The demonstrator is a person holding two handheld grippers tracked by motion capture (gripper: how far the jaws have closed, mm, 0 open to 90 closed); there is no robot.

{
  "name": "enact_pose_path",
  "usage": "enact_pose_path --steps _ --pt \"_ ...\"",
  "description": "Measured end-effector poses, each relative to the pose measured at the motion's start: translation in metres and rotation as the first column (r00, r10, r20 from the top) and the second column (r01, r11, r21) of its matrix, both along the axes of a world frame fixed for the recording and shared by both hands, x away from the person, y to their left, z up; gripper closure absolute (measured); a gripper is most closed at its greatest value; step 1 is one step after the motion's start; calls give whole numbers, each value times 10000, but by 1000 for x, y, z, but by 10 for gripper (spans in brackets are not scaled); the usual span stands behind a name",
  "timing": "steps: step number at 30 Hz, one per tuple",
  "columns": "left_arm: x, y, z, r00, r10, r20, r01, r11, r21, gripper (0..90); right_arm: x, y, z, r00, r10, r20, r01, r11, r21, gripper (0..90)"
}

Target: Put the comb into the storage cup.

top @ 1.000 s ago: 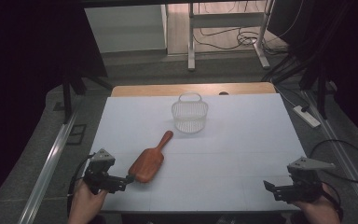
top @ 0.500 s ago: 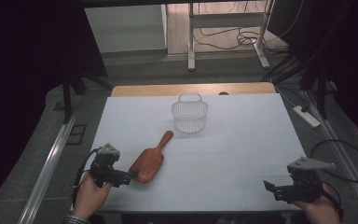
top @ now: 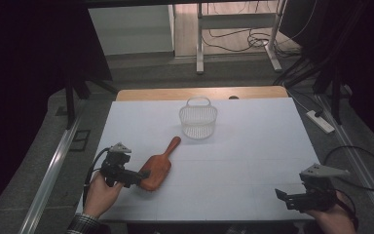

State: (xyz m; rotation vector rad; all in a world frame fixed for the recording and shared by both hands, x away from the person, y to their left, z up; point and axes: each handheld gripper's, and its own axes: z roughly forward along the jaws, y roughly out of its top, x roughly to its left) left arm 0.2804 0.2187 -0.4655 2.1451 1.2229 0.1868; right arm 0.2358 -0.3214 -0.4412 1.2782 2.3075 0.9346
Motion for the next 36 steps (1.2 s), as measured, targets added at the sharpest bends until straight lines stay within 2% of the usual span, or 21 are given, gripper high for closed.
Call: enact_pose_path --steps 10,13,24,36 --pt "16 -5 1 9999 75 -120 -73 9998 187 0 0 0 0 10000 29 -46 -30 10000 -52 0" --pt "21 -6 1 9997 128 -220 -126 9998 130 0 1 0 0 10000 20 -56 -20 10000 -57 0" --pt "35 -12 2 9991 -21 -426 33 9996 275 0 1 0 0 10000 16 -75 -16 10000 -57 0" --pt "51 -18 2 9990 -197 -406 218 9984 523 0 1 1 0 9999 33 -97 -33 10000 -67 0"
